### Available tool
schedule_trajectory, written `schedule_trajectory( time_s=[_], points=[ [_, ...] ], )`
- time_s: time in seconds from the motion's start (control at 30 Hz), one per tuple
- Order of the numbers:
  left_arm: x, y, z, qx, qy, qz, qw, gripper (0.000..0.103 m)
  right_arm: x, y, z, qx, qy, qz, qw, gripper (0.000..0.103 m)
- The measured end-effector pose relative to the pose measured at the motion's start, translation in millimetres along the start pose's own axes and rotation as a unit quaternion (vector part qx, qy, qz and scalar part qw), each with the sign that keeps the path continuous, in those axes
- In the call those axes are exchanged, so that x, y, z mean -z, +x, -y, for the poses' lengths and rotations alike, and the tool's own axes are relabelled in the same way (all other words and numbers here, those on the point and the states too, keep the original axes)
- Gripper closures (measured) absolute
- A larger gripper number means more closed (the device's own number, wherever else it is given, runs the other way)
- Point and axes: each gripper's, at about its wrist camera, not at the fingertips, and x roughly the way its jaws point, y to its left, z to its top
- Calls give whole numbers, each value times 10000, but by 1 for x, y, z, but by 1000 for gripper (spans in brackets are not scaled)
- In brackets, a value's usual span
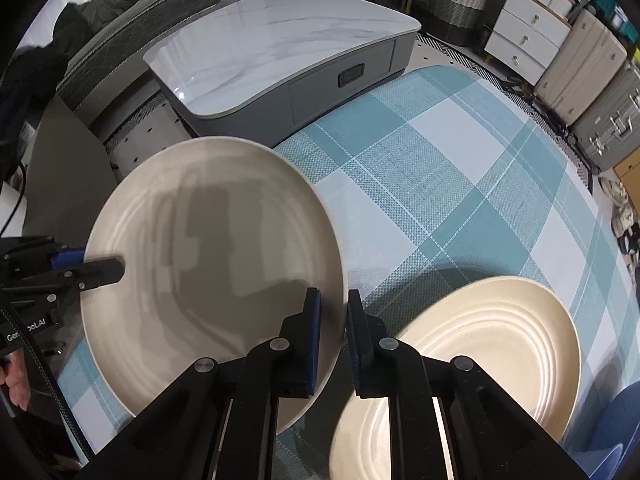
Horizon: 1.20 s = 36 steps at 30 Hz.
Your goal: Organize plates and bowls
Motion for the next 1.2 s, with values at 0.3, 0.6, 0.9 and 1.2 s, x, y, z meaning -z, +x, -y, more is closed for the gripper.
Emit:
schedule_trajectory(
  time_s=[0.3,0.6,0.9,1.2],
  points=[
    [-5,-1,0,-101,44,-162,9998,88,-6,-2,3,-62,171,-77,9998,95],
    [-6,0,4,-324,152,-158,9992,88,-4,0,12,-354,296,-270,9986,96],
    [-5,-1,0,-292,101,-132,9994,88,10,2,14,-643,426,-515,9957,91],
    [-4,-1,0,-268,84,-113,9995,88,30,1,15,-759,619,-387,9944,85]
  ],
)
